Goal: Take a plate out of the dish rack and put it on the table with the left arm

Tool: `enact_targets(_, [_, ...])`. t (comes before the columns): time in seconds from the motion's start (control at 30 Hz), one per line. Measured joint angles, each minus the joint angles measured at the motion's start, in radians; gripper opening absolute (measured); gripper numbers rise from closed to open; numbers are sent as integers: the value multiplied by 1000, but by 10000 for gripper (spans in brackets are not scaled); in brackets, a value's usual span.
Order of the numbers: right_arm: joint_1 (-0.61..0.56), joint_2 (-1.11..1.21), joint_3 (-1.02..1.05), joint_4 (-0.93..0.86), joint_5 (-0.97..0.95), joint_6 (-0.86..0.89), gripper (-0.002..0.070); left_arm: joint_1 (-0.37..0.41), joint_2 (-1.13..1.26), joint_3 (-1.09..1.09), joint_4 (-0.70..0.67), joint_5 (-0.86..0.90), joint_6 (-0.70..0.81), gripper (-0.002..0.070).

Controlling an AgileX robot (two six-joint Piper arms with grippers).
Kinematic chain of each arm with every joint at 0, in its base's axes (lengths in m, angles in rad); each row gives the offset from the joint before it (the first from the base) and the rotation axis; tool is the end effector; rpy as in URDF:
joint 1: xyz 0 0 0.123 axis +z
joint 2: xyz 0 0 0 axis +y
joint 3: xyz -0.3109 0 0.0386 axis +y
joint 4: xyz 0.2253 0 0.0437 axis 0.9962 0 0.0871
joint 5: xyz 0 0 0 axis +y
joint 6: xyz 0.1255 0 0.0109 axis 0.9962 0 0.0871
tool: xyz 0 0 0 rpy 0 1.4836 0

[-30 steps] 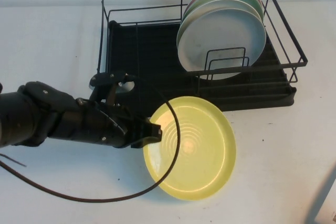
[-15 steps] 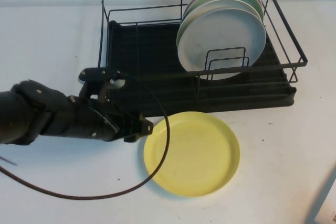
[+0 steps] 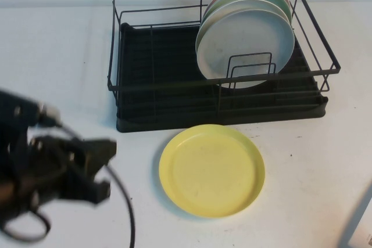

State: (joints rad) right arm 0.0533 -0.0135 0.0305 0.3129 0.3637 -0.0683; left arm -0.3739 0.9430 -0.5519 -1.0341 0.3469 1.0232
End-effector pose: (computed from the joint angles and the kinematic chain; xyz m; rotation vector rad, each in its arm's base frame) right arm 0.0342 0.0157 0.1629 0.0827 1.8548 0.2954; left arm 0.1541 -0.1001 0.2954 0.5834 1.9921 -0.5252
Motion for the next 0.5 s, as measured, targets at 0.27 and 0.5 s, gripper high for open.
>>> enact_targets(0.27, [0, 0, 0, 0, 0, 0, -20, 0, -217, 140, 110, 25, 2, 0])
enact_targets(0.5, [0, 0, 0, 0, 0, 0, -20, 0, -345, 199, 207, -98, -139, 0])
